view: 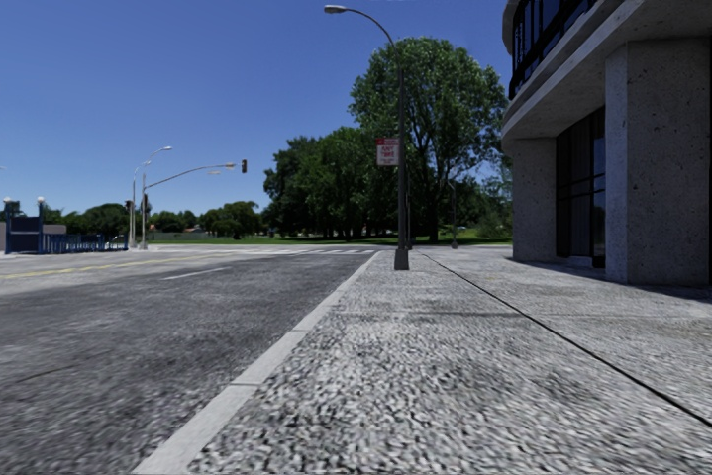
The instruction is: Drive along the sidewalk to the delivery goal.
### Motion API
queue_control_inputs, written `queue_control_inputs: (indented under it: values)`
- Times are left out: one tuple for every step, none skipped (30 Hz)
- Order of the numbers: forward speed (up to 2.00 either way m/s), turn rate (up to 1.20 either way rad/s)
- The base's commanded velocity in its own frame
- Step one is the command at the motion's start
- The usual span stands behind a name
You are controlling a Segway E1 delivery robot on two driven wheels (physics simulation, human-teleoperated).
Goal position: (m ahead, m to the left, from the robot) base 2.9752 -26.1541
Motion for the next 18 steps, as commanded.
queue_control_inputs:
  values:
    - [1.60,-0.24]
    - [1.60,-0.17]
    - [1.60,0.00]
    - [1.60,0.00]
    - [1.60,0.00]
    - [1.60,0.00]
    - [2.00,0.00]
    - [2.00,0.00]
    - [2.00,0.00]
    - [2.00,0.00]
    - [2.00,0.00]
    - [2.00,0.00]
    - [2.00,0.00]
    - [2.00,0.00]
    - [2.00,0.00]
    - [2.00,0.00]
    - [2.00,0.00]
    - [2.00,0.00]
